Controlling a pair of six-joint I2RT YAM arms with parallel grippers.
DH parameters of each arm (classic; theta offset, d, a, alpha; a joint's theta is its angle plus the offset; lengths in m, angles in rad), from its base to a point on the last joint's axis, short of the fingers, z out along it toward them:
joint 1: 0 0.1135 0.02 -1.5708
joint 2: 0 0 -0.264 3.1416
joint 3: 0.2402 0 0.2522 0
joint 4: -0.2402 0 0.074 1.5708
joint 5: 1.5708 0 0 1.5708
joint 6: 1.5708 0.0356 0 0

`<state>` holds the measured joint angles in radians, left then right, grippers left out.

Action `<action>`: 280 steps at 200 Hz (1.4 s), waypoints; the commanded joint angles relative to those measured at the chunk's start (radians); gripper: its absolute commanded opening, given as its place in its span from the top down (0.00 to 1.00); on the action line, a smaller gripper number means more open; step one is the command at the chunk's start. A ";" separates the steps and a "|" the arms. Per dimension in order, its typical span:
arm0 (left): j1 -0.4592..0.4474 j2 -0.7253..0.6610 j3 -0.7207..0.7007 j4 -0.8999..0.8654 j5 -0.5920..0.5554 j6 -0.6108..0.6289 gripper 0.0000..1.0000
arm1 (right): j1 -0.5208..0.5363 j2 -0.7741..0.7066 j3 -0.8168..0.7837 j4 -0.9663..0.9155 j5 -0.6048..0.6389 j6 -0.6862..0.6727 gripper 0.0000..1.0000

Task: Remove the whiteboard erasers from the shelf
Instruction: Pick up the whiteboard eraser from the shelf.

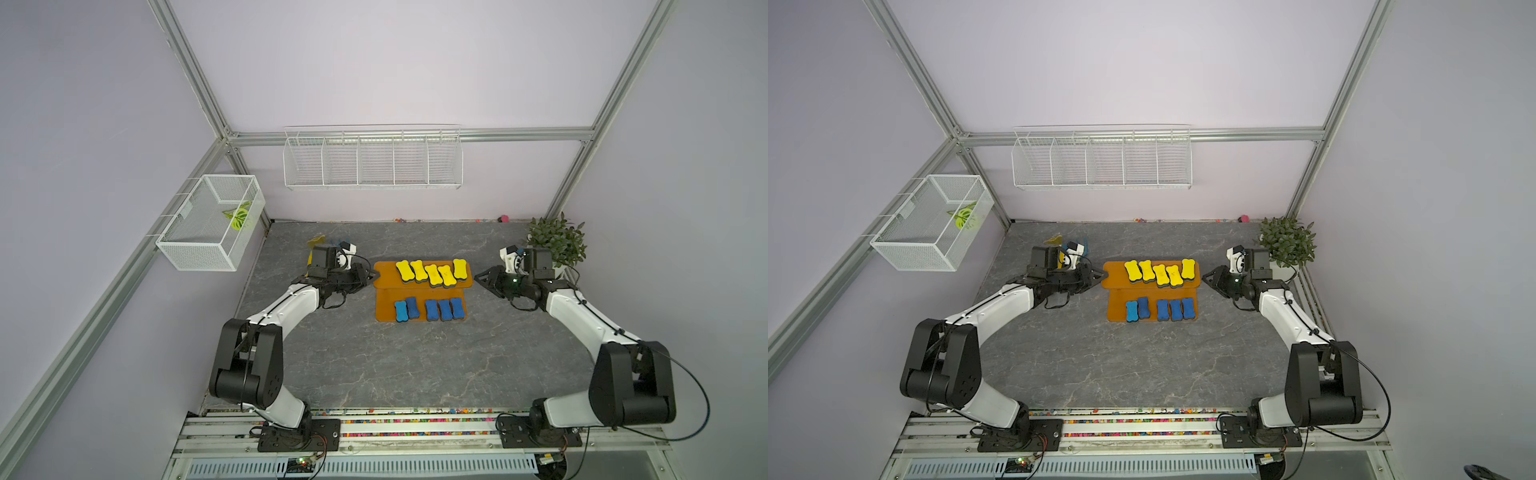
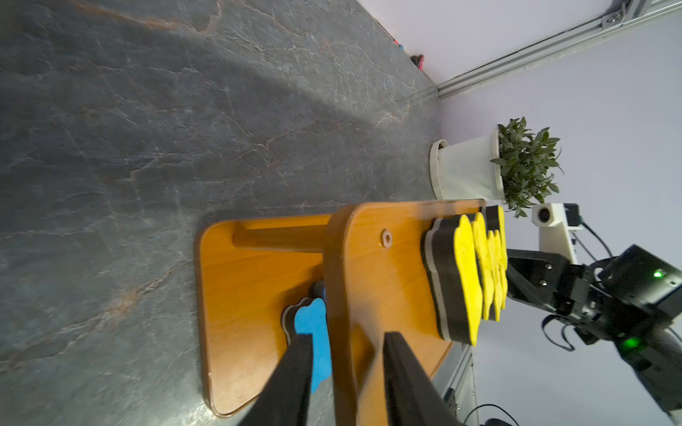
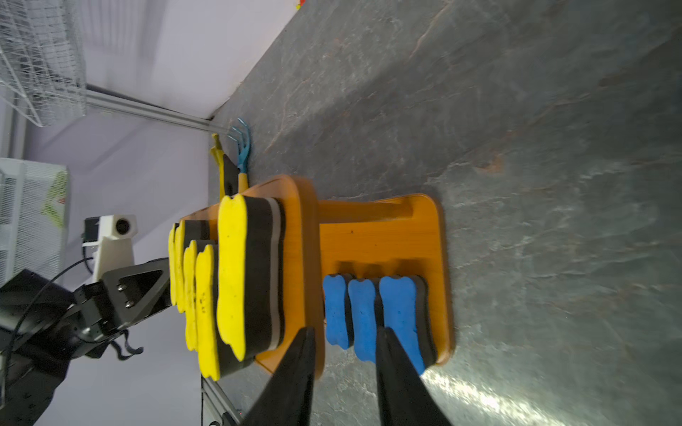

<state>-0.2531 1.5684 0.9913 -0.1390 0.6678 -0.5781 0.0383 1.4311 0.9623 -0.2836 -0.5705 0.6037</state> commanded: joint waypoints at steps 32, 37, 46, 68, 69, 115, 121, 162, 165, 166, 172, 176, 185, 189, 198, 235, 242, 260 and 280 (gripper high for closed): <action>0.027 -0.070 0.184 -0.277 -0.222 0.165 0.51 | 0.129 -0.071 0.254 -0.336 0.382 -0.142 0.62; 0.027 -0.068 0.204 -0.298 -0.248 0.176 0.51 | 0.153 -0.061 0.284 -0.362 0.425 -0.146 0.62; 0.027 -0.062 0.236 -0.327 -0.280 0.191 0.51 | 0.200 -0.039 0.337 -0.408 0.494 -0.149 0.60; 0.026 -0.037 0.286 -0.375 -0.313 0.201 0.51 | 0.307 0.037 0.460 -0.498 0.647 -0.154 0.52; 0.027 -0.037 0.287 -0.376 -0.314 0.201 0.51 | 0.311 0.041 0.465 -0.502 0.653 -0.155 0.52; 0.025 -0.027 0.268 -0.372 -0.337 0.192 0.51 | 0.422 0.187 0.635 -0.622 0.813 -0.170 0.43; 0.025 -0.031 0.268 -0.378 -0.344 0.196 0.51 | 0.426 0.203 0.647 -0.634 0.814 -0.171 0.42; 0.016 -0.059 0.254 -0.387 -0.392 0.214 0.49 | 0.434 0.276 0.699 -0.653 0.789 -0.171 0.40; 0.016 -0.059 0.254 -0.387 -0.395 0.212 0.48 | 0.433 0.279 0.698 -0.650 0.786 -0.172 0.40; 0.015 -0.058 0.254 -0.387 -0.396 0.212 0.48 | 0.434 0.280 0.698 -0.650 0.786 -0.172 0.40; 0.013 -0.057 0.256 -0.387 -0.398 0.212 0.47 | 0.435 0.285 0.698 -0.645 0.780 -0.170 0.40; 0.010 -0.056 0.256 -0.387 -0.398 0.213 0.47 | 0.435 0.287 0.696 -0.644 0.777 -0.169 0.40; 0.004 -0.054 0.258 -0.387 -0.398 0.215 0.46 | 0.436 0.294 0.697 -0.638 0.778 -0.168 0.40; 0.001 -0.053 0.259 -0.388 -0.401 0.216 0.45 | 0.437 0.297 0.696 -0.633 0.777 -0.167 0.40; -0.002 -0.053 0.259 -0.388 -0.401 0.219 0.45 | 0.439 0.303 0.692 -0.624 0.775 -0.167 0.40; -0.004 -0.051 0.259 -0.389 -0.402 0.224 0.45 | 0.441 0.333 0.692 -0.603 0.761 -0.162 0.40; -0.003 -0.049 0.259 -0.390 -0.402 0.224 0.45 | 0.441 0.338 0.692 -0.601 0.758 -0.162 0.40; -0.005 -0.045 0.257 -0.390 -0.401 0.226 0.45 | 0.441 0.351 0.696 -0.601 0.759 -0.162 0.40; -0.006 -0.045 0.257 -0.392 -0.402 0.227 0.45 | 0.438 0.362 0.696 -0.604 0.770 -0.163 0.41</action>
<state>-0.2539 1.5330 1.2564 -0.5148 0.2829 -0.3717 0.4728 1.7767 1.6398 -0.8989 0.1894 0.4473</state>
